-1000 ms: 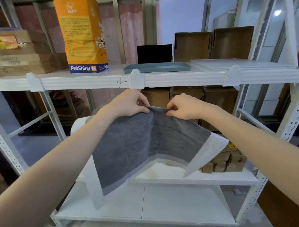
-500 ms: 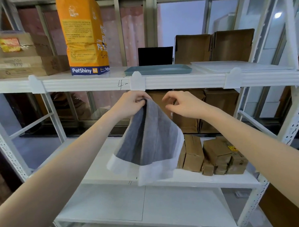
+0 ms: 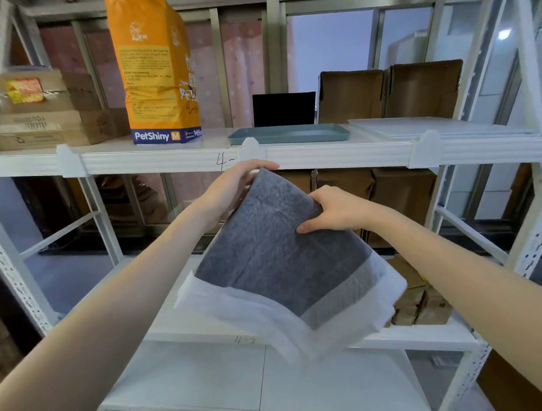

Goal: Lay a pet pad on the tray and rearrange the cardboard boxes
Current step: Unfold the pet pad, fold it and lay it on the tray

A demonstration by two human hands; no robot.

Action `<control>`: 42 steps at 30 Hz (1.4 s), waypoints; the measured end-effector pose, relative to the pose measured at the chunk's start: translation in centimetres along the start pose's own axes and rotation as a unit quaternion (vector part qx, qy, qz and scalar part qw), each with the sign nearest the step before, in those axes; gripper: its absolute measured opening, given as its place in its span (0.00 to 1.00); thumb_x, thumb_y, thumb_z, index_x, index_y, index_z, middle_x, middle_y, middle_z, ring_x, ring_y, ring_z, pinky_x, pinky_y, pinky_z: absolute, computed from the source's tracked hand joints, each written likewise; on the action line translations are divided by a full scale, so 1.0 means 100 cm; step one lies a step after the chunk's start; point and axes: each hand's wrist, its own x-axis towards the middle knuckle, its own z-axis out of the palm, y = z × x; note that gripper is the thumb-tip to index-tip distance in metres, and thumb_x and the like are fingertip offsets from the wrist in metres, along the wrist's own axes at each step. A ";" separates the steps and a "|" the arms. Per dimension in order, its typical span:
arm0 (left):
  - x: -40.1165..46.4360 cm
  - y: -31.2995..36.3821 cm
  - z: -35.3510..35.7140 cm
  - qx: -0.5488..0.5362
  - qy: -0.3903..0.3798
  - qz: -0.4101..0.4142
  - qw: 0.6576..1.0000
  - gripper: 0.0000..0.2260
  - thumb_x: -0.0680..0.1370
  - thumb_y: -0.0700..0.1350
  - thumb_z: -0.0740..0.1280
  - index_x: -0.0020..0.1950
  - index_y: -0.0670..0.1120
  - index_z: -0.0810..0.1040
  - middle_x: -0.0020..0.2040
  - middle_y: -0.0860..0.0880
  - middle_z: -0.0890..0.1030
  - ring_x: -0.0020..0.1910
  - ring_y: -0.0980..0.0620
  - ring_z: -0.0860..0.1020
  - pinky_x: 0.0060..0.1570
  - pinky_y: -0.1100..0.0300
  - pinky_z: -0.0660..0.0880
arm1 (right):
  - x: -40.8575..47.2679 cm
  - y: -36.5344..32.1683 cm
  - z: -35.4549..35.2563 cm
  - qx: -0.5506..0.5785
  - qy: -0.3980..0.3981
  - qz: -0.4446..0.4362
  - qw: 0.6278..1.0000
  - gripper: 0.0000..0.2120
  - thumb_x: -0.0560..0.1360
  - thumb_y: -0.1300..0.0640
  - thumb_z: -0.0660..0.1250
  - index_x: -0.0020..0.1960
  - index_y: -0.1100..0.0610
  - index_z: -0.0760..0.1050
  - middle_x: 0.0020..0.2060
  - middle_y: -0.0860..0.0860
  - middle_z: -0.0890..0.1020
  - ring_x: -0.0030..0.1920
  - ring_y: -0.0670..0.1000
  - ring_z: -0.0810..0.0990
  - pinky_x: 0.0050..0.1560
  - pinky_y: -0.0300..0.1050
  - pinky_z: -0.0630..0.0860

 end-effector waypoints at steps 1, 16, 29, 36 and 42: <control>0.003 0.000 -0.001 -0.003 0.000 -0.028 1.000 0.16 0.79 0.56 0.52 0.56 0.55 0.77 0.57 0.47 0.80 0.58 0.47 0.76 0.58 0.52 0.70 | 0.000 0.000 0.000 0.009 0.008 0.002 1.000 0.17 0.71 0.51 0.71 0.56 0.60 0.78 0.51 0.55 0.82 0.50 0.53 0.80 0.52 0.47 0.76; 0.005 -0.014 -0.006 0.285 0.134 0.122 0.941 0.08 0.73 0.50 0.71 0.47 0.46 0.82 0.40 0.55 0.81 0.40 0.62 0.77 0.42 0.70 0.71 | 0.004 0.022 -0.006 0.045 0.006 0.055 0.997 0.15 0.72 0.50 0.71 0.53 0.59 0.81 0.47 0.52 0.83 0.46 0.50 0.81 0.43 0.38 0.75; 0.004 -0.020 -0.014 0.270 0.183 0.129 0.936 0.22 0.80 0.52 0.58 0.40 0.33 0.71 0.37 0.32 0.75 0.35 0.46 0.71 0.38 0.55 0.64 | 0.004 0.032 -0.015 0.085 0.052 0.063 0.993 0.12 0.75 0.51 0.67 0.54 0.56 0.81 0.47 0.52 0.83 0.48 0.51 0.81 0.53 0.48 0.78; -0.003 -0.023 -0.031 0.217 0.171 0.114 0.954 0.04 0.76 0.44 0.68 0.45 0.46 0.81 0.40 0.52 0.83 0.40 0.63 0.78 0.46 0.63 0.75 | -0.007 0.045 -0.037 0.069 0.064 0.044 0.995 0.06 0.73 0.54 0.70 0.49 0.53 0.81 0.42 0.48 0.82 0.45 0.46 0.80 0.43 0.38 0.75; 0.001 0.001 -0.038 0.264 0.144 0.104 0.948 0.05 0.72 0.43 0.73 0.45 0.44 0.82 0.40 0.53 0.82 0.36 0.63 0.79 0.42 0.71 0.74 | -0.016 0.052 -0.071 0.005 0.068 0.031 0.997 0.04 0.73 0.57 0.70 0.48 0.53 0.80 0.45 0.51 0.83 0.47 0.49 0.80 0.49 0.43 0.76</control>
